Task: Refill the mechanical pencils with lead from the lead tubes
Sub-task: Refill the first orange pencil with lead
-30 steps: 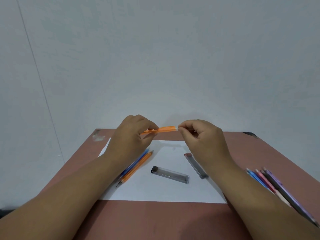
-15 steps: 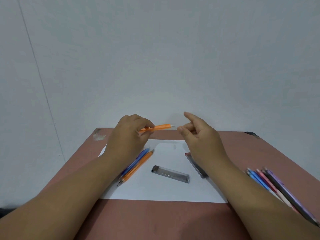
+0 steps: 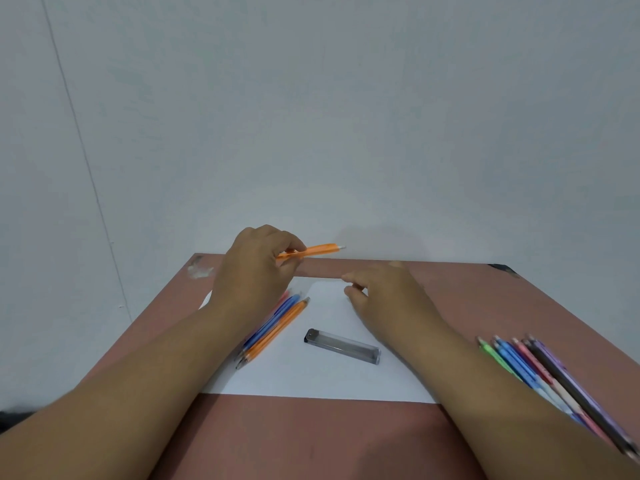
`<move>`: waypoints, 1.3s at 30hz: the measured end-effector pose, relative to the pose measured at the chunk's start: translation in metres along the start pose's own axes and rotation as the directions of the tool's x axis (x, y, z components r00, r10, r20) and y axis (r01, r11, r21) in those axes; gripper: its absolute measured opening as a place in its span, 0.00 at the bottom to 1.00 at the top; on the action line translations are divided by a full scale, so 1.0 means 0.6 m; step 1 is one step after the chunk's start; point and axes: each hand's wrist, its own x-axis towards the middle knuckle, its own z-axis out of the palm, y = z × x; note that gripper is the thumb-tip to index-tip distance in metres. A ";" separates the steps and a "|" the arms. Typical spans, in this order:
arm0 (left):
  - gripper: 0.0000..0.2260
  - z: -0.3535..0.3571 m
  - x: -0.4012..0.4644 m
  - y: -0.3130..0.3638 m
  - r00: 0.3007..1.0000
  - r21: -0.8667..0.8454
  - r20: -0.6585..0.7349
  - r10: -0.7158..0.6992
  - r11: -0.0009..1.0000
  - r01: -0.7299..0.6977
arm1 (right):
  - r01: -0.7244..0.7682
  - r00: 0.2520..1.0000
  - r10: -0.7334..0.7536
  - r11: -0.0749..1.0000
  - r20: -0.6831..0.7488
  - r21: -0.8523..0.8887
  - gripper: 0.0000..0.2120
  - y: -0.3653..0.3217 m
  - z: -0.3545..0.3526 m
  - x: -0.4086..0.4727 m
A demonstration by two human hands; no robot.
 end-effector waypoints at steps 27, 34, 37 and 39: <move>0.05 -0.004 -0.004 0.010 1.000 0.007 0.011 0.026 1.000 -0.026 | -0.020 0.940 0.281 0.616 -0.196 0.788 0.05 -0.008 -0.031 -0.011; 0.05 -0.002 -0.004 0.008 0.998 -0.002 0.023 0.057 0.998 -0.057 | -0.019 0.946 0.268 0.608 -0.183 0.793 0.04 -0.009 -0.031 -0.013; 0.05 -0.001 -0.005 0.006 0.995 -0.010 0.009 0.102 0.995 -0.102 | -0.032 0.949 0.268 0.603 -0.165 0.797 0.04 -0.010 -0.032 -0.013; 0.05 -0.002 -0.005 0.005 0.994 -0.015 0.004 0.113 0.993 -0.113 | -0.037 0.951 0.269 0.591 -0.153 0.806 0.04 -0.009 -0.033 -0.013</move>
